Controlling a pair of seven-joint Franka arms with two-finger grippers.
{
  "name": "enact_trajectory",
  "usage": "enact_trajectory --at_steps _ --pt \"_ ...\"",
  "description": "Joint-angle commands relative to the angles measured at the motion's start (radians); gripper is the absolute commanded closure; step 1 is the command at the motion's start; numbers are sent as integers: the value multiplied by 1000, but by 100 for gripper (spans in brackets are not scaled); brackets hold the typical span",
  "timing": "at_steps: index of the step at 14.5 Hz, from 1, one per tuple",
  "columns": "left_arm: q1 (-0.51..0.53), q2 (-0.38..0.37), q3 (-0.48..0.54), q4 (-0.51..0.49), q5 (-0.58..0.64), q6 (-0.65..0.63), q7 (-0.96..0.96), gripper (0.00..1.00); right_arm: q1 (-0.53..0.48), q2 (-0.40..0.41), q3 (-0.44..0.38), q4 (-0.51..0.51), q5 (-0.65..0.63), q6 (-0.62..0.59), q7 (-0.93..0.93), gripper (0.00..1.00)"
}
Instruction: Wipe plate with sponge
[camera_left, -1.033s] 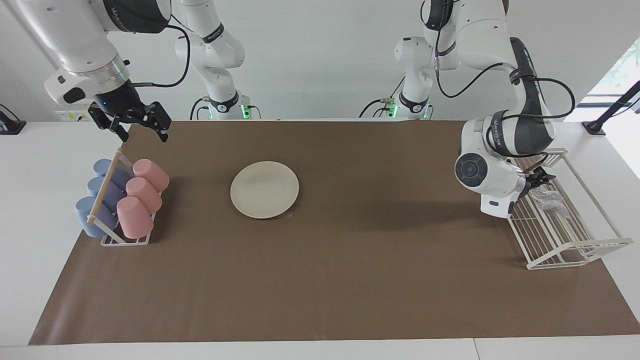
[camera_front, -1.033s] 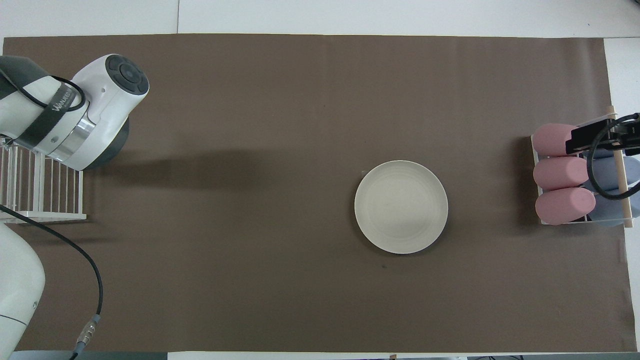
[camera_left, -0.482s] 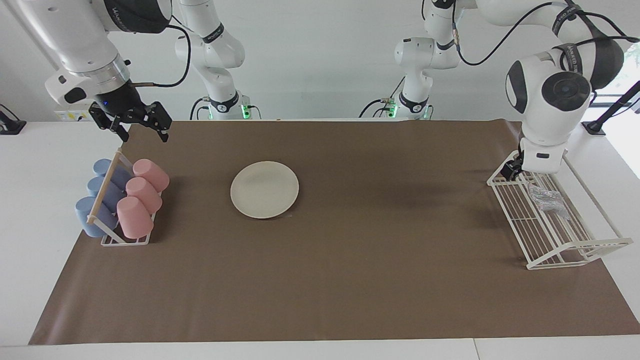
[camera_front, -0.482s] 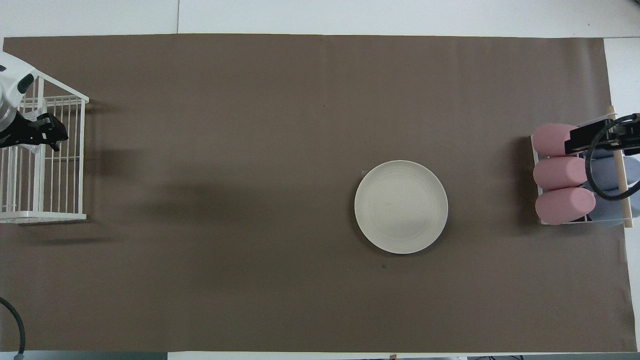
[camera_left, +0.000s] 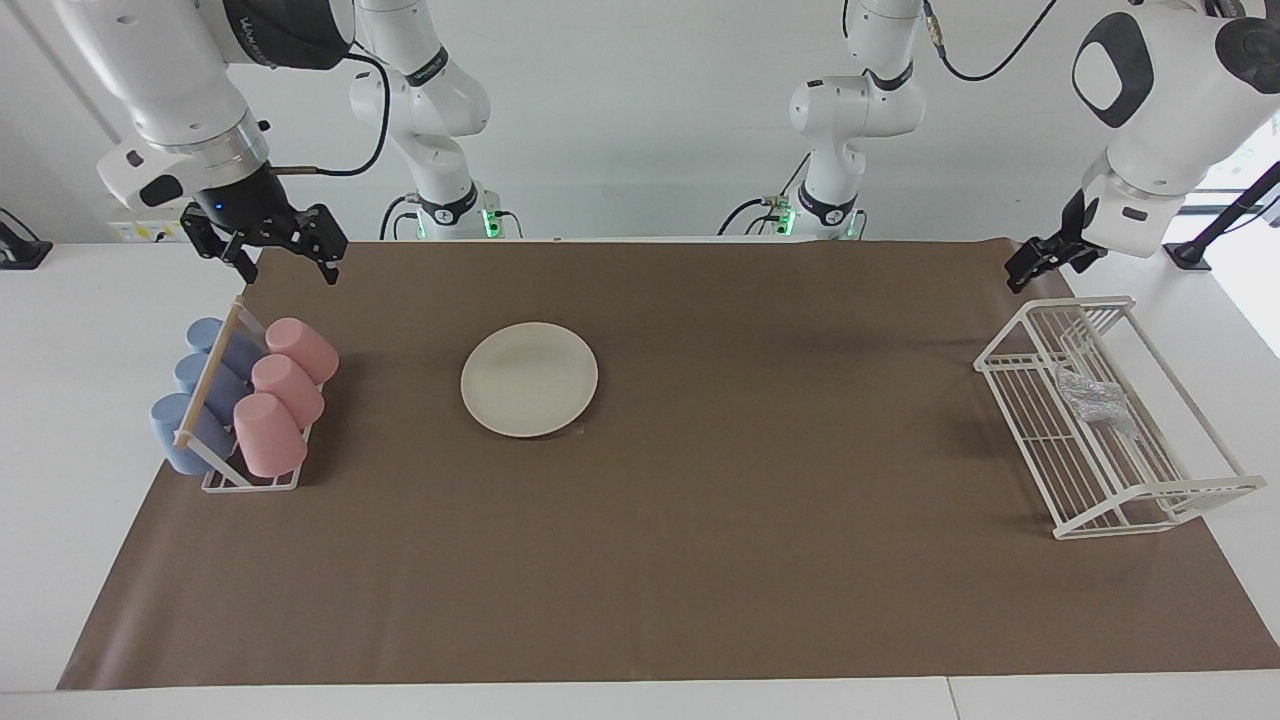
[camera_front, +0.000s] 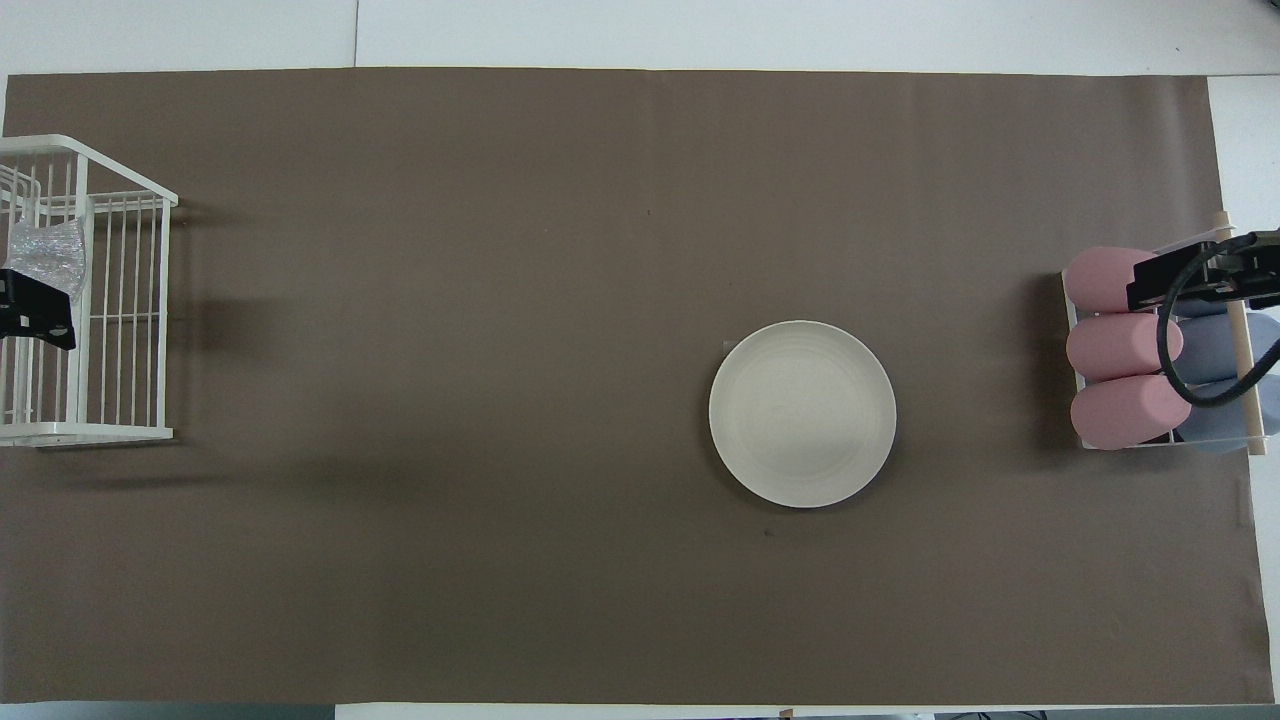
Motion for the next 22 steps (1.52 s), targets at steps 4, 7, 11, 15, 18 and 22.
enact_trajectory --at_steps 4,7,11,15,18,22 --pt "-2 -98 -4 -118 -97 81 7 0 2 2 4 4 -20 -43 5 0" --pt "4 -83 -11 -81 -100 77 -18 0 -5 2 2 4 -1 -37 4 0" --pt "85 -26 -88 -27 -97 57 -100 0 -12 -14 -2 -31 42 -58 4 0" --pt "133 5 -159 16 -31 11 95 0 -13 -16 -4 -33 46 -51 -7 0" --pt "116 64 -163 158 -23 -60 127 0 -41 -21 -7 -49 46 -25 -43 0" --pt "101 85 -154 125 -38 -23 182 0 -41 -31 -7 -66 45 -20 -40 0"
